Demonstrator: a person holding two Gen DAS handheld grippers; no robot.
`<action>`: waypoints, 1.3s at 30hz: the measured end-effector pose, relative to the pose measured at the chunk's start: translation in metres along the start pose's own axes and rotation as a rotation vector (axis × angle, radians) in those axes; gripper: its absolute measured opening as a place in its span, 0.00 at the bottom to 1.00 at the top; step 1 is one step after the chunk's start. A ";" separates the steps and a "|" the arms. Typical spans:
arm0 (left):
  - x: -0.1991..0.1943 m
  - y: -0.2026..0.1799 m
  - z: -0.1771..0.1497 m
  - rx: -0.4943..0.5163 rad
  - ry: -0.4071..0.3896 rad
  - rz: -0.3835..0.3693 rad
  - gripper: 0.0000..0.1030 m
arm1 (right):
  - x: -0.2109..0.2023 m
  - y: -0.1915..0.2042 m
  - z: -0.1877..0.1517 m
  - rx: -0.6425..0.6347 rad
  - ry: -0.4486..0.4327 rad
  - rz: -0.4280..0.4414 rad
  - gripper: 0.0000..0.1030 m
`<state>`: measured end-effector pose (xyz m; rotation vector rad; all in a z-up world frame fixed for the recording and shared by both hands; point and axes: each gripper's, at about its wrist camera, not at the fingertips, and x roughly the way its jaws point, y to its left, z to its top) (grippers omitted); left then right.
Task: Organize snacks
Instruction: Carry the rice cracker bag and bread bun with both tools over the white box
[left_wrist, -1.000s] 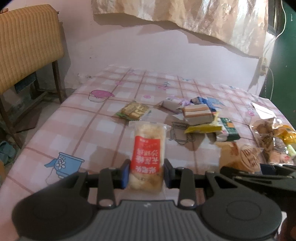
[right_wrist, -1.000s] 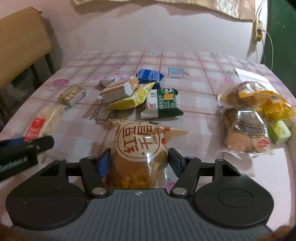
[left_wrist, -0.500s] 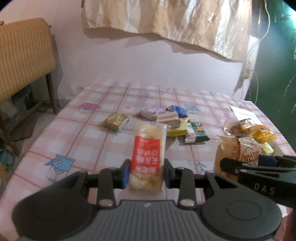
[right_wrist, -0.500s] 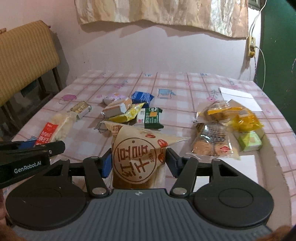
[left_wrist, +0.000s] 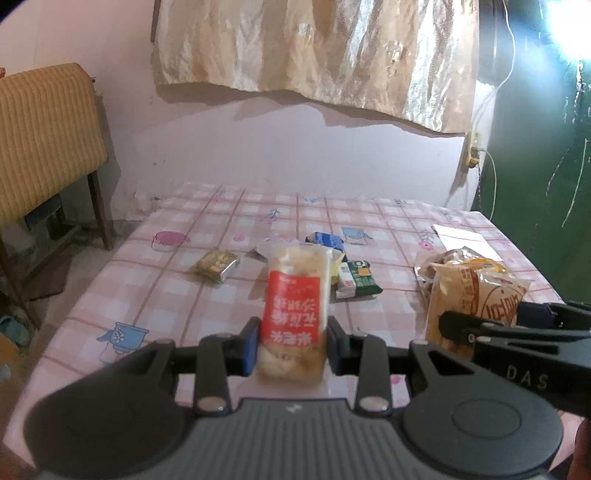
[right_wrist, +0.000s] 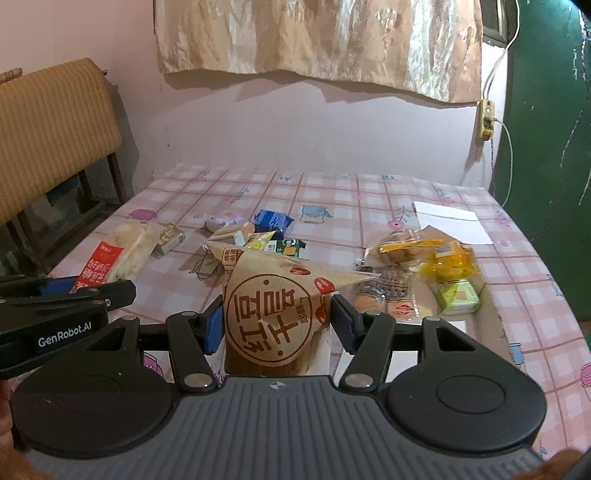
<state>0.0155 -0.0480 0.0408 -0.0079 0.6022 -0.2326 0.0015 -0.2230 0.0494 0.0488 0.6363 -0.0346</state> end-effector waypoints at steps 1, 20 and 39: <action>-0.003 -0.002 0.000 0.002 -0.003 0.000 0.33 | -0.004 -0.002 0.000 0.002 -0.003 -0.003 0.71; -0.025 -0.023 0.001 0.022 -0.029 -0.033 0.33 | -0.042 -0.018 -0.001 0.022 -0.047 -0.036 0.71; -0.027 -0.041 0.001 0.038 -0.026 -0.072 0.33 | -0.057 -0.024 -0.003 0.045 -0.058 -0.074 0.71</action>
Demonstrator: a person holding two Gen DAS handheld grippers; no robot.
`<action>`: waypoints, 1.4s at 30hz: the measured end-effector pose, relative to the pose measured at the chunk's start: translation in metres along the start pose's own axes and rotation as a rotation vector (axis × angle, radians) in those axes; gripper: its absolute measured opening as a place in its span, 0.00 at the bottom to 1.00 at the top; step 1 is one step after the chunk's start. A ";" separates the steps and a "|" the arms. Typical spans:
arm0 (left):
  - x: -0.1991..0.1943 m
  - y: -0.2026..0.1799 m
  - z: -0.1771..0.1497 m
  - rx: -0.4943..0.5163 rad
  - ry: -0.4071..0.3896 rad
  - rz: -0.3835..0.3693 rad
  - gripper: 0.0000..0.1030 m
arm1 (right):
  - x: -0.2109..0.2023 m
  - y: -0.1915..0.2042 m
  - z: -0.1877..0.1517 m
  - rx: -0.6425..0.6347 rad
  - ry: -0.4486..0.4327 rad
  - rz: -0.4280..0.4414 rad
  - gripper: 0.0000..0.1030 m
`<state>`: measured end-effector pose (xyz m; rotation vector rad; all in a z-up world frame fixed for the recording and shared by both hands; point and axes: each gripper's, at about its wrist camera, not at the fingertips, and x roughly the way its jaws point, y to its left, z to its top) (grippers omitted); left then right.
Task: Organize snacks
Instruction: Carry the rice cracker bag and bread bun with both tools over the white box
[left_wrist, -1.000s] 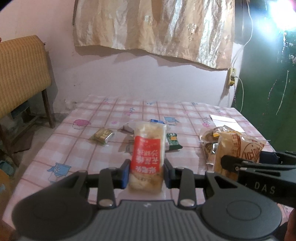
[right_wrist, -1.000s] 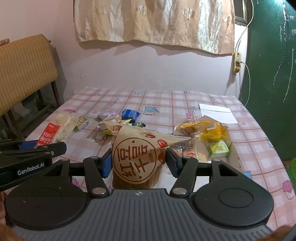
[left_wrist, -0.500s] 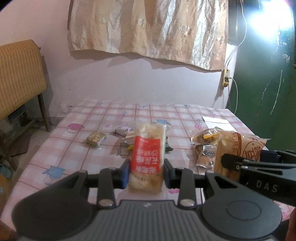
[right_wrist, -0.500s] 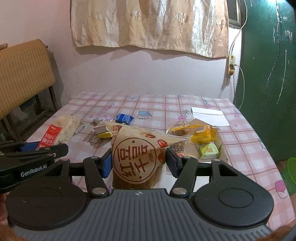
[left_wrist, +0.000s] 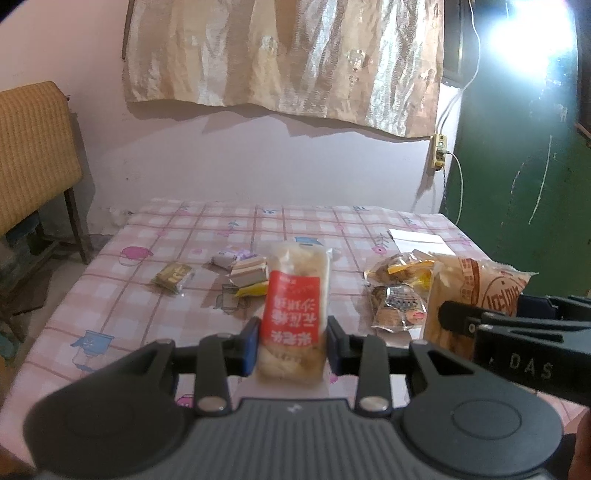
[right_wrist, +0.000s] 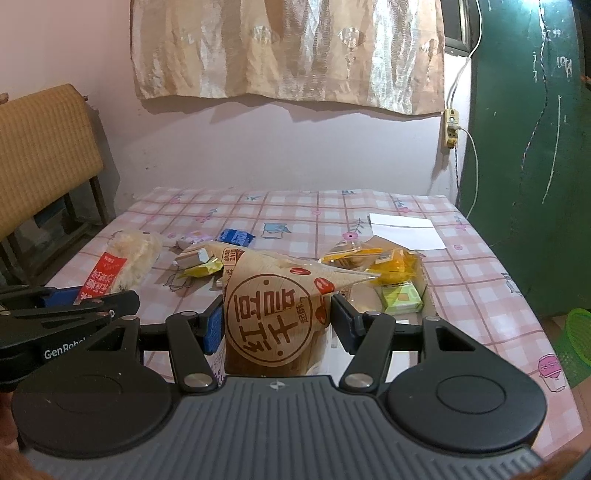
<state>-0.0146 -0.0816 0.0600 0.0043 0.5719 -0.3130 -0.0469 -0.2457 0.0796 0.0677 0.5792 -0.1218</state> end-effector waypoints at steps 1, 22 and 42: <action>0.000 -0.001 0.000 0.001 0.000 -0.002 0.33 | -0.001 -0.001 0.000 0.002 -0.001 -0.003 0.71; 0.004 -0.037 0.000 0.042 0.014 -0.097 0.33 | -0.012 -0.017 -0.005 0.042 -0.005 -0.071 0.71; 0.019 -0.086 -0.002 0.096 0.034 -0.182 0.33 | -0.016 -0.051 -0.013 0.102 0.003 -0.183 0.71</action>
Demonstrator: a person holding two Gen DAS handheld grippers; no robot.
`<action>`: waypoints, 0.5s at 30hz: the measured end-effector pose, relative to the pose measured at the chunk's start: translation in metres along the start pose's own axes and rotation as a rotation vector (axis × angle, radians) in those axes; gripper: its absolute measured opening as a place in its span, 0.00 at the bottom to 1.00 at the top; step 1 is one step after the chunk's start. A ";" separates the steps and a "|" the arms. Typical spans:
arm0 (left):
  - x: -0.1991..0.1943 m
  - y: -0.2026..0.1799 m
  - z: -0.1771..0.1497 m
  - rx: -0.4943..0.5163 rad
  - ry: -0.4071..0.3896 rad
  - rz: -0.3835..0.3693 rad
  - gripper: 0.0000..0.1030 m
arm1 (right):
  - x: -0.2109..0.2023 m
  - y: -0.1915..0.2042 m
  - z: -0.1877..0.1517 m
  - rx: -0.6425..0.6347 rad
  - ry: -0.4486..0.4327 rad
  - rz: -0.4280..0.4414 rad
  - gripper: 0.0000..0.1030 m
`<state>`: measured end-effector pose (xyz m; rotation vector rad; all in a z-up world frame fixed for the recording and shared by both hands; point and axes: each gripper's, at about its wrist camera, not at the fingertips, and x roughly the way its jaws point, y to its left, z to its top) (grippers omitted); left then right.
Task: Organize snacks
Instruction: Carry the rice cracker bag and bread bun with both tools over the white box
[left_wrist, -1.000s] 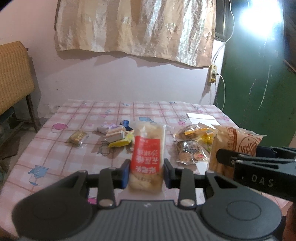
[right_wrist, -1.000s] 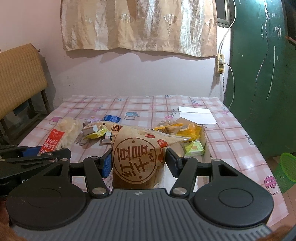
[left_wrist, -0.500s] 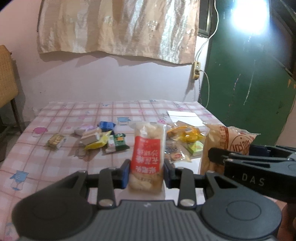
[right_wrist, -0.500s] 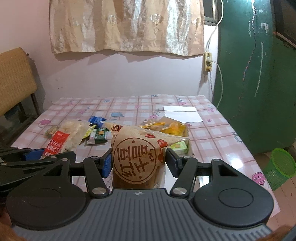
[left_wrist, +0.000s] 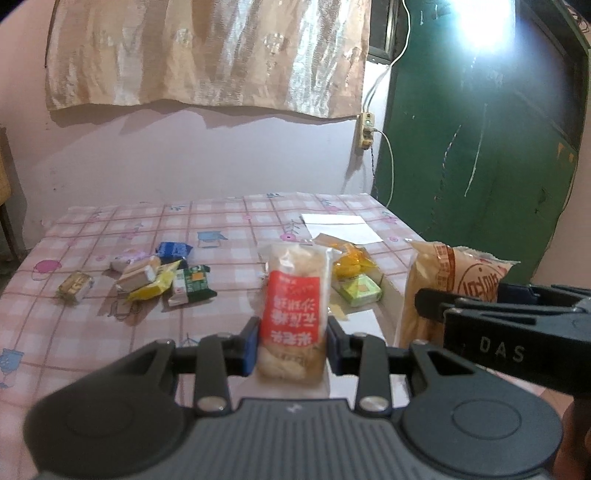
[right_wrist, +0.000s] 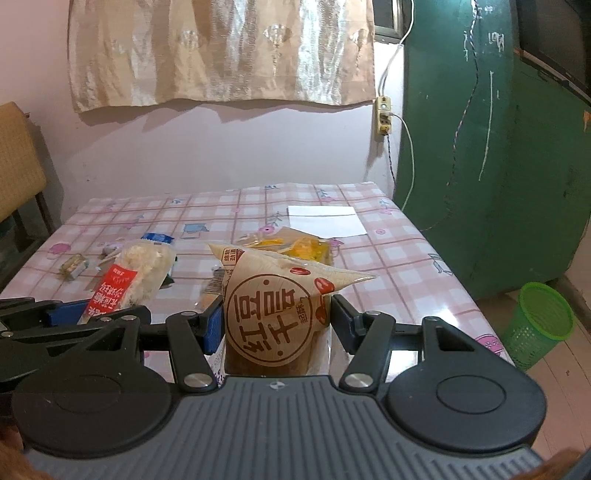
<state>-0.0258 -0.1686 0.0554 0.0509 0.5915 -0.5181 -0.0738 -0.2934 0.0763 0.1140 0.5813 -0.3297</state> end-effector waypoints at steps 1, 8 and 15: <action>0.001 -0.002 0.000 0.001 0.002 -0.002 0.33 | 0.001 0.000 0.000 0.000 0.001 -0.004 0.71; 0.008 -0.010 0.001 0.001 0.010 -0.001 0.33 | 0.006 -0.004 -0.001 0.000 0.007 -0.021 0.71; 0.019 -0.016 -0.001 0.001 0.037 -0.012 0.33 | 0.012 -0.011 -0.001 0.004 0.017 -0.025 0.71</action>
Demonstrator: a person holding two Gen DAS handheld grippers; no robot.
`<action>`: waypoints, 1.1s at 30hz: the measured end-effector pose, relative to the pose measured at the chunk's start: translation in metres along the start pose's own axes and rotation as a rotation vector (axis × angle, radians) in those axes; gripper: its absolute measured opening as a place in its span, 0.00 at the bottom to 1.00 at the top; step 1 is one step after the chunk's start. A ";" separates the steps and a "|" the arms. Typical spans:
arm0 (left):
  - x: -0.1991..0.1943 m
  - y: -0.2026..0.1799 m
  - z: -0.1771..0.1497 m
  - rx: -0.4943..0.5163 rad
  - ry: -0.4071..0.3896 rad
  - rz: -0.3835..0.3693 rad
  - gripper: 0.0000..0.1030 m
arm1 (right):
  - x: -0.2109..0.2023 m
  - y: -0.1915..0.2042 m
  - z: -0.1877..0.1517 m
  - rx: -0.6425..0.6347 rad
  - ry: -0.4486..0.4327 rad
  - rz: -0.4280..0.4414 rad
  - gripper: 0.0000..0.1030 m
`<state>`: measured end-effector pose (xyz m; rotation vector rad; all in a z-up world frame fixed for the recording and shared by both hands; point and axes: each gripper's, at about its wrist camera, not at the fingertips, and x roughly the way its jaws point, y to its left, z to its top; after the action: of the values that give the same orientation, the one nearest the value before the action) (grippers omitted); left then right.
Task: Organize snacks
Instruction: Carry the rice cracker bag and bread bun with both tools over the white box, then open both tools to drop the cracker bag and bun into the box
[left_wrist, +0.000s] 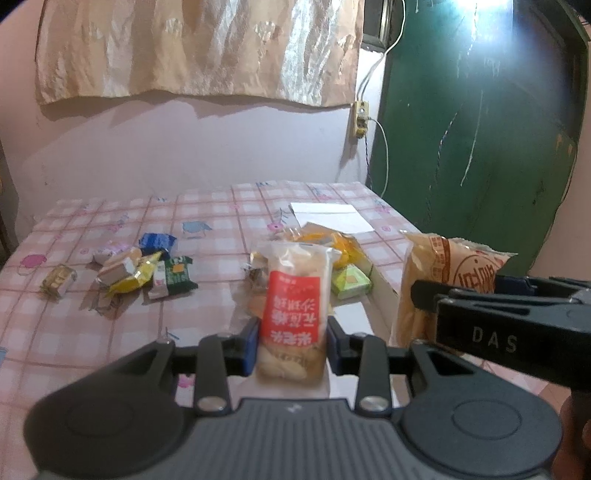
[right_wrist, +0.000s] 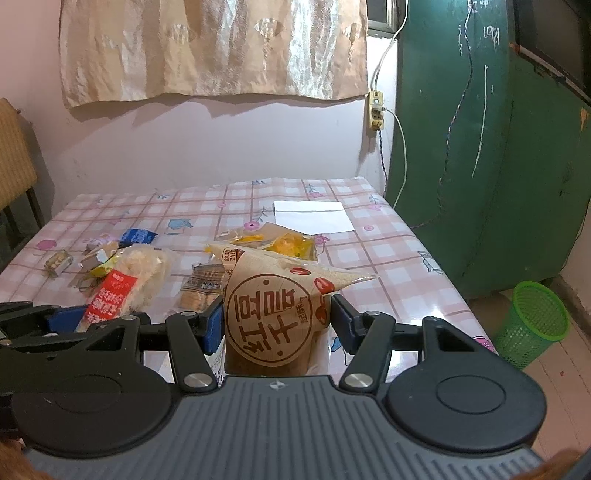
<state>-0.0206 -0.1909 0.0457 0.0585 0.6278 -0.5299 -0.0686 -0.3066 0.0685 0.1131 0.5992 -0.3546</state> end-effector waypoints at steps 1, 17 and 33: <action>0.002 -0.001 -0.001 0.002 0.005 0.000 0.33 | 0.002 -0.001 0.000 0.001 0.003 -0.002 0.71; 0.033 -0.009 -0.006 0.005 0.056 -0.008 0.33 | 0.039 0.002 0.000 -0.022 0.069 -0.006 0.71; 0.062 -0.014 -0.005 0.002 0.078 -0.020 0.33 | 0.079 0.000 0.008 -0.054 0.107 -0.008 0.71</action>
<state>0.0124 -0.2297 0.0079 0.0754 0.7045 -0.5498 -0.0032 -0.3311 0.0303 0.0782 0.7143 -0.3410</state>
